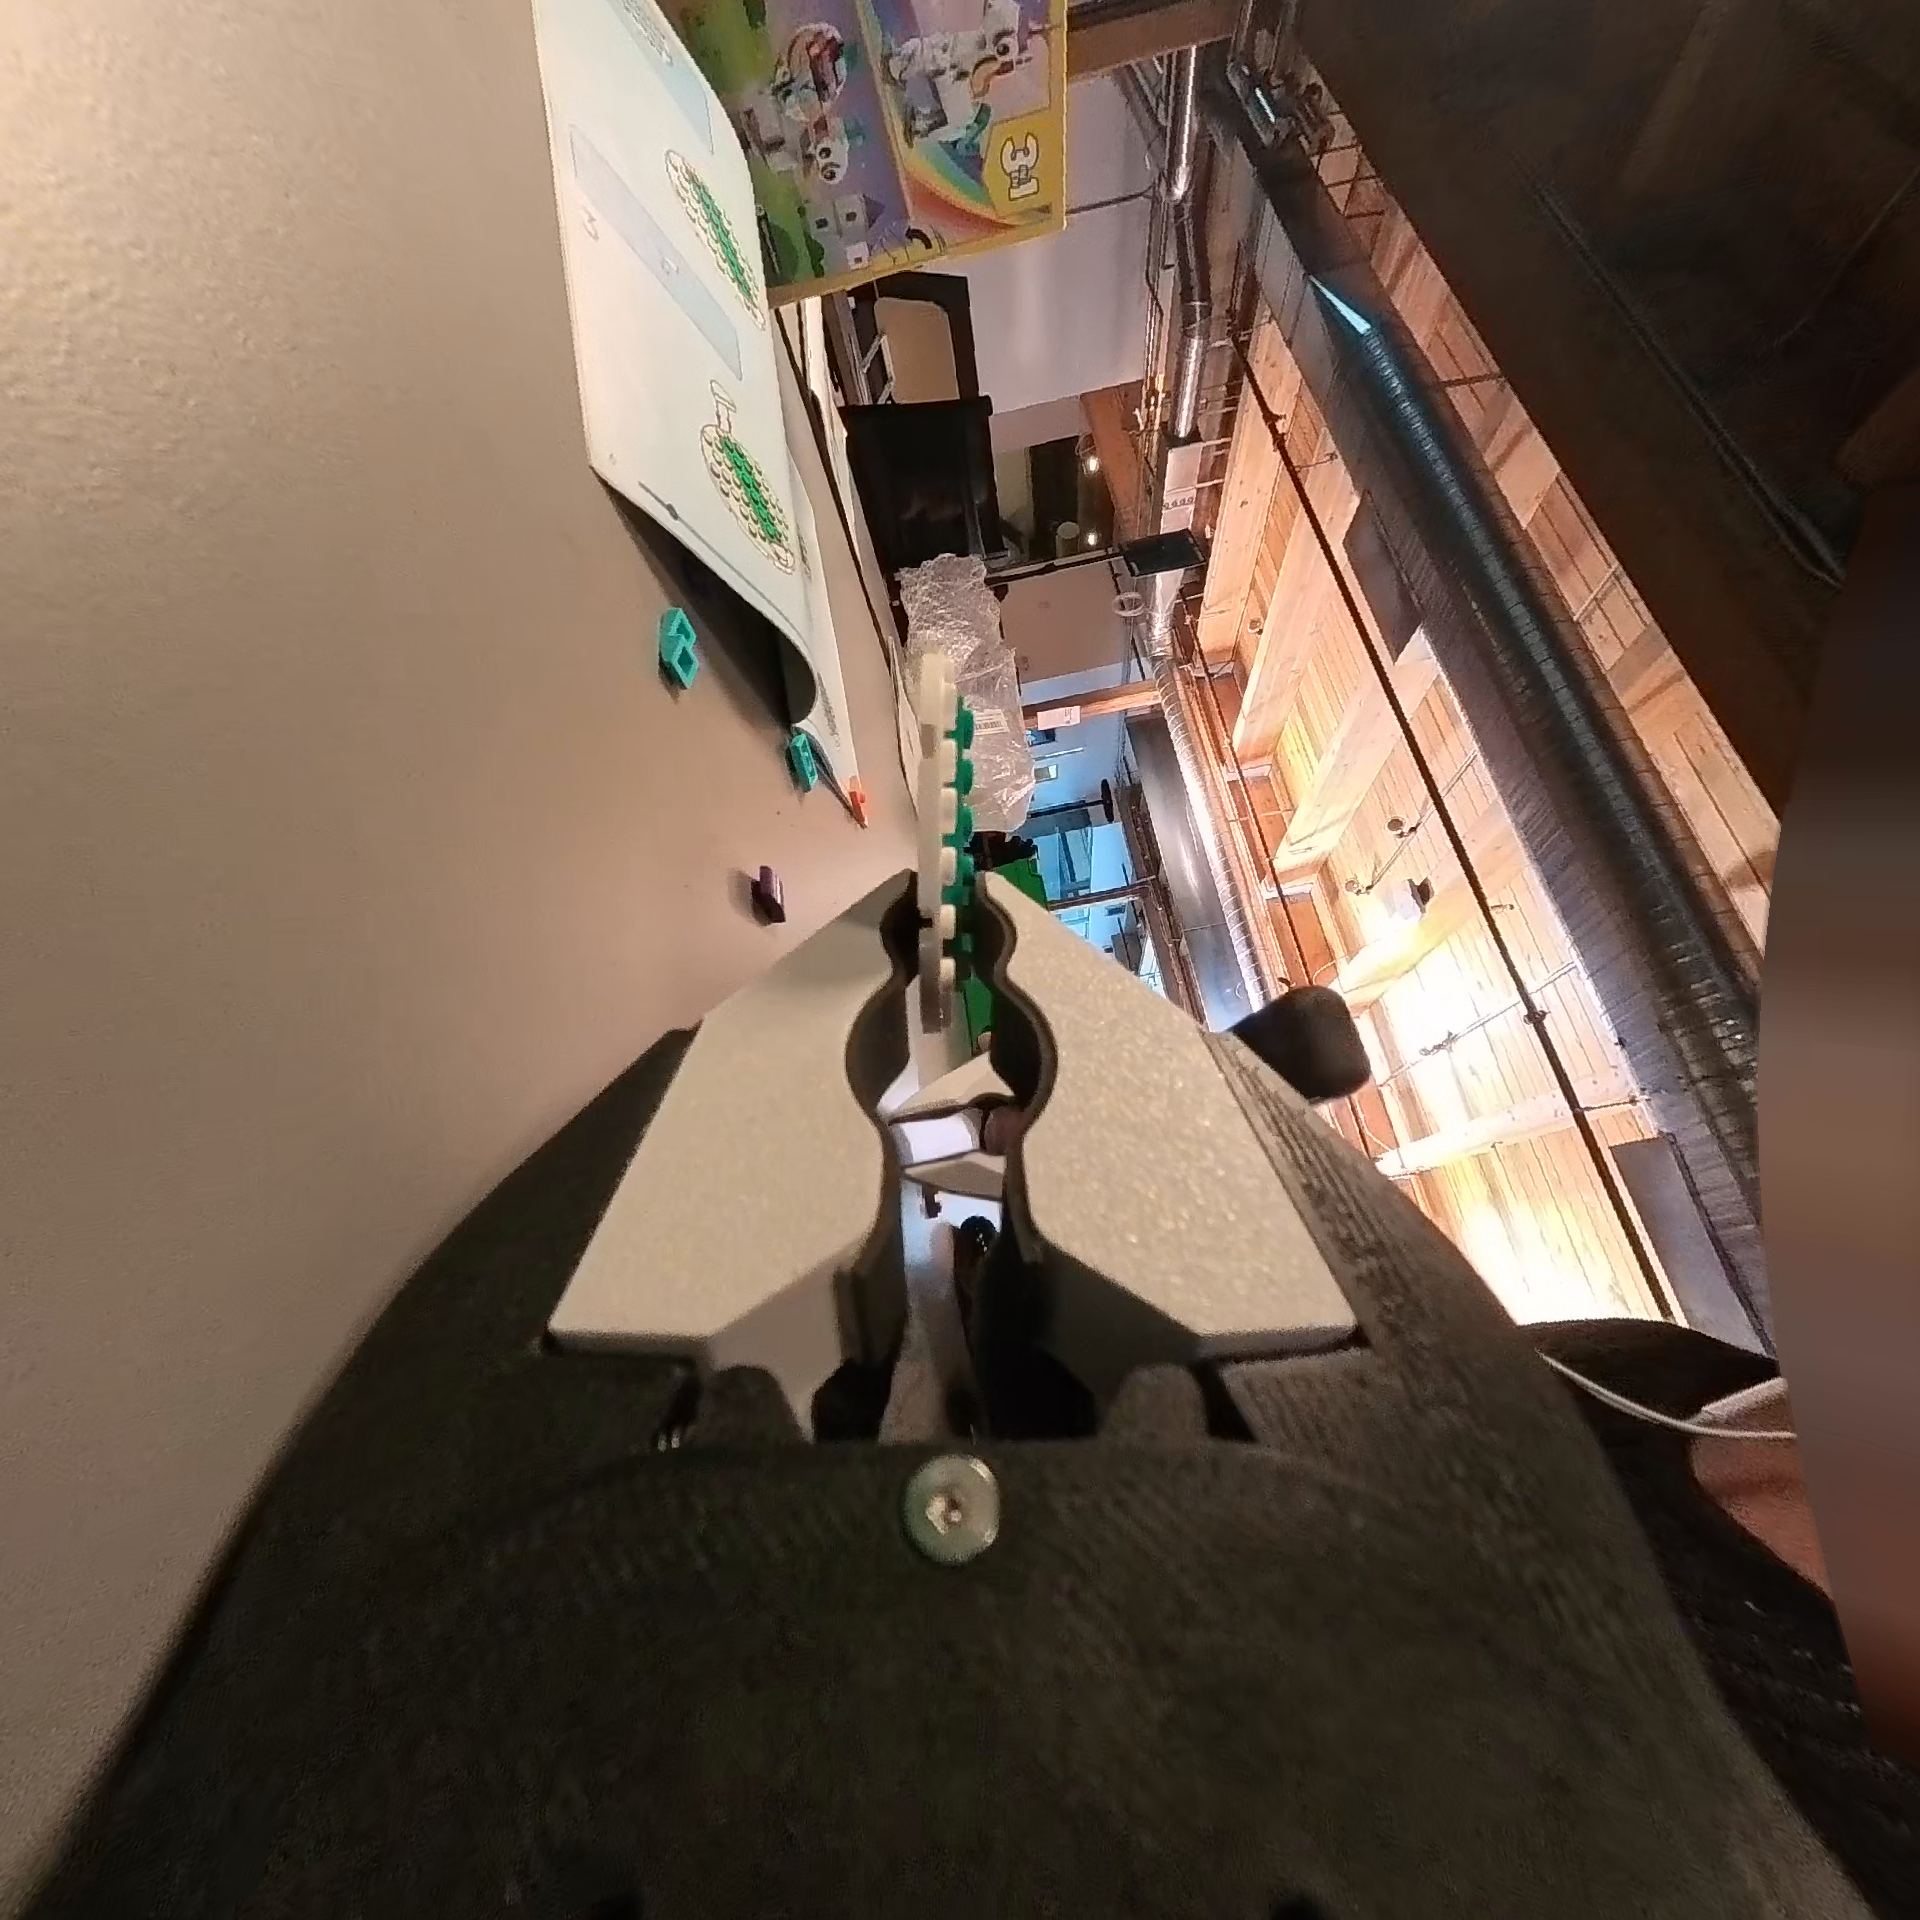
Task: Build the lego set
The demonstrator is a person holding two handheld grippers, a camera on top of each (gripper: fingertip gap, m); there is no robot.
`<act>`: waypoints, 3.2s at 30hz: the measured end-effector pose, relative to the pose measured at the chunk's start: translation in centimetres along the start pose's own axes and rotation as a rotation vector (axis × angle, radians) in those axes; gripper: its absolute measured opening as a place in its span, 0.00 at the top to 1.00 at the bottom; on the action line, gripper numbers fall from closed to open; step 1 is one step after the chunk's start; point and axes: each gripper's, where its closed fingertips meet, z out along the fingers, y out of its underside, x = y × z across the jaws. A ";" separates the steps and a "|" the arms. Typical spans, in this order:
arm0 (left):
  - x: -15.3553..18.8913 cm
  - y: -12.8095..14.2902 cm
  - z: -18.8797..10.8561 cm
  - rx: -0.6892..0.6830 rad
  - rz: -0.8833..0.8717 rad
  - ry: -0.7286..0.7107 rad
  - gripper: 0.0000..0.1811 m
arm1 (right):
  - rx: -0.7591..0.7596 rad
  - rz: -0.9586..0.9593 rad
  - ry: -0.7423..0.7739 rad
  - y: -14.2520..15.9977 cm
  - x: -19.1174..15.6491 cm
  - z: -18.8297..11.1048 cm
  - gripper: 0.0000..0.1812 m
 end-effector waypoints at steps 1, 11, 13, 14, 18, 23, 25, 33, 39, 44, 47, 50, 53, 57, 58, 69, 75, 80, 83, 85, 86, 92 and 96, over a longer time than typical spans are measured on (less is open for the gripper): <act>0.0 0.0 0.0 0.000 0.000 0.001 0.96 | -0.005 0.013 0.005 0.1 0.2 0.1 0.93; 0.2 0.1 0.0 -0.006 0.000 0.013 0.96 | -0.306 -0.484 0.313 2.0 5.7 -3.7 1.00; 0.2 0.1 0.1 -0.008 0.003 0.013 0.96 | -0.477 -0.727 0.403 2.9 7.6 -5.0 1.00; 0.2 0.2 0.1 -0.009 0.006 0.013 0.96 | -0.552 -0.849 0.437 3.2 8.3 -5.4 1.00; 0.3 0.2 0.1 -0.010 0.011 0.016 0.96 | -0.735 -1.324 0.529 3.4 9.3 -5.9 1.00; 0.4 0.3 0.0 -0.014 0.013 0.022 0.96 | -0.757 -1.512 0.465 4.8 7.8 -5.3 1.00; 0.4 0.3 0.0 -0.015 0.014 0.024 0.96 | -0.747 -1.484 0.435 5.3 7.3 -5.3 1.00; 0.5 0.3 0.0 -0.013 0.014 0.032 0.96 | -0.361 -0.398 0.398 4.8 9.1 -6.6 0.93; 0.5 0.3 0.0 -0.014 0.013 0.031 0.96 | -0.136 0.186 0.418 5.9 13.5 -8.3 0.82; 0.6 0.8 0.2 -0.049 0.013 0.036 0.96 | -0.054 0.144 0.274 6.6 14.1 -8.2 0.73; 1.0 2.9 0.8 -0.182 0.000 0.056 0.96 | 0.026 0.110 0.148 5.8 13.9 -7.9 0.69; 1.6 6.5 1.4 -0.382 -0.060 0.097 0.96 | 0.039 0.101 0.071 6.1 14.2 -7.7 0.68; 1.9 8.3 1.8 -0.466 -0.084 0.113 0.96 | 0.022 0.084 0.009 6.7 13.9 -7.4 0.70; 1.6 7.9 1.9 -0.436 -0.090 0.096 0.96 | -0.007 0.068 -0.007 7.5 13.5 -8.0 0.74; 1.6 7.9 2.0 -0.432 -0.088 0.091 0.96 | -0.007 0.070 -0.019 7.7 13.2 -8.2 0.77; 1.1 7.8 2.3 -0.418 -0.066 0.060 0.96 | 0.045 0.143 0.086 7.6 14.2 -8.0 0.94; 0.8 7.8 2.5 -0.406 -0.031 0.034 0.96 | 0.174 0.134 0.147 0.6 12.4 -7.3 0.97; 0.8 8.3 2.6 -0.426 0.006 0.025 0.96 | 0.290 -0.038 0.052 -9.9 5.1 -3.4 0.97; 1.0 8.2 2.6 -0.412 -0.007 0.043 0.96 | 0.301 0.006 -0.021 -11.7 3.3 -1.2 0.97; 1.5 8.1 2.6 -0.403 -0.025 0.076 0.96 | 0.299 0.070 -0.053 -12.0 3.0 -0.2 0.97; 1.6 8.2 2.6 -0.403 -0.031 0.087 0.96 | 0.287 0.095 -0.052 -11.8 3.0 0.2 0.97; 1.9 8.3 2.6 -0.404 -0.026 0.102 0.96 | 0.239 0.120 -0.024 -11.4 2.6 1.2 0.97; 2.0 8.4 2.6 -0.408 -0.019 0.106 0.96 | 0.222 0.104 0.005 -11.5 2.5 1.2 0.97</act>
